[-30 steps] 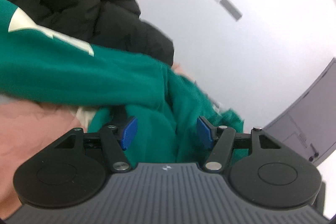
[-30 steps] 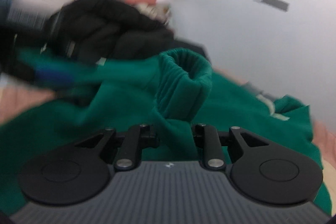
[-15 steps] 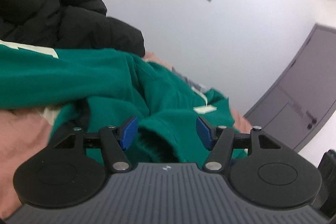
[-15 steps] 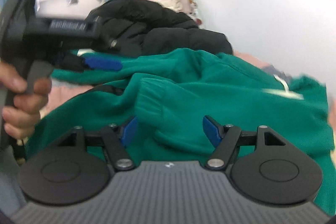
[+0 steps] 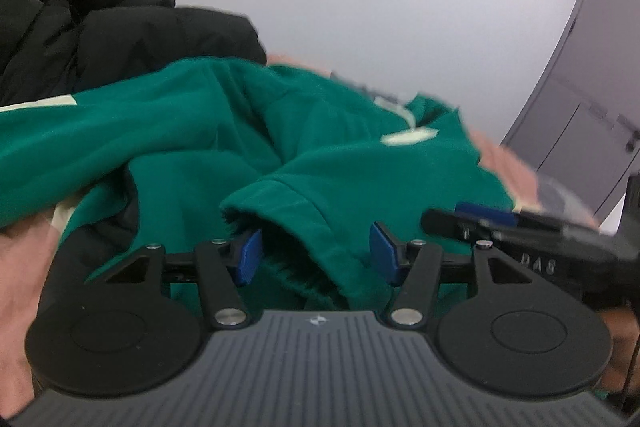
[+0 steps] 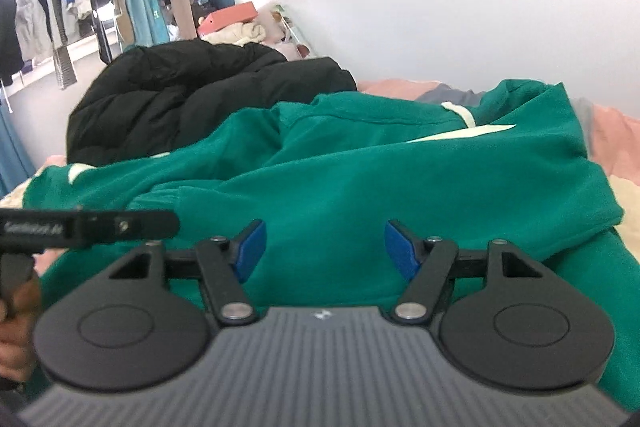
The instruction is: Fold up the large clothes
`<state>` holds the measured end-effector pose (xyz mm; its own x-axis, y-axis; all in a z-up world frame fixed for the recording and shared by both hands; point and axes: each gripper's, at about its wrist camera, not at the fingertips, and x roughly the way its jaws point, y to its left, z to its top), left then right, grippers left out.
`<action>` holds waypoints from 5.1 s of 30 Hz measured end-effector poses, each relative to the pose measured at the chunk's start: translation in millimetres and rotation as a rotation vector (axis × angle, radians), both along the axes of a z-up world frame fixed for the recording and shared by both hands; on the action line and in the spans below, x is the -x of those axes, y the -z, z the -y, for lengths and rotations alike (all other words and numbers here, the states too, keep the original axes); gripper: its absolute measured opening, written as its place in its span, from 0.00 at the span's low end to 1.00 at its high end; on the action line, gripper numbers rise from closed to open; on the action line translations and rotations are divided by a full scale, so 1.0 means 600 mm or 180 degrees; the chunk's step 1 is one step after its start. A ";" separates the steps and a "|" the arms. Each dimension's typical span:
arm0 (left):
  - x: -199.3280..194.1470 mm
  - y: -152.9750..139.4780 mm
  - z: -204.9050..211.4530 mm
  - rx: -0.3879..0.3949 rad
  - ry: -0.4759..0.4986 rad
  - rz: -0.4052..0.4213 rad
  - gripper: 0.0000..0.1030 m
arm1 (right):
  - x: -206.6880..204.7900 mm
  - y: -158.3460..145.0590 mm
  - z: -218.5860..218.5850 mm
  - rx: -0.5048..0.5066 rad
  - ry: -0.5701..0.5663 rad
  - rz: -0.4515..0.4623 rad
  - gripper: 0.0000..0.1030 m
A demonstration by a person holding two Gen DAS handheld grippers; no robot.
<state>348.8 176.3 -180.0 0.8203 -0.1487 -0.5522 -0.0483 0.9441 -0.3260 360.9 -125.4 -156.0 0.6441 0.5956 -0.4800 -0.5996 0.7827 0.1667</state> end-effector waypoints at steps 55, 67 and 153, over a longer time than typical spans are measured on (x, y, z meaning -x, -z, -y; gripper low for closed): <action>0.184 0.135 -0.398 0.3194 -0.3513 0.0736 0.68 | 0.035 0.041 0.023 -0.0017 0.0407 -0.0236 0.62; 0.204 0.111 -0.506 0.2993 -0.3812 0.0890 0.59 | 0.040 0.046 0.015 0.0023 0.0449 -0.0186 0.62; -0.131 -0.019 -0.033 0.0159 -0.0424 -0.0163 0.69 | 0.061 -0.010 -0.040 -0.0044 -0.0233 0.0898 0.64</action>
<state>427.4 196.1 -168.8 0.8055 -0.0687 -0.5886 -0.1900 0.9109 -0.3663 324.3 -101.3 -150.0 0.7059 0.6507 -0.2796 -0.6787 0.7344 -0.0042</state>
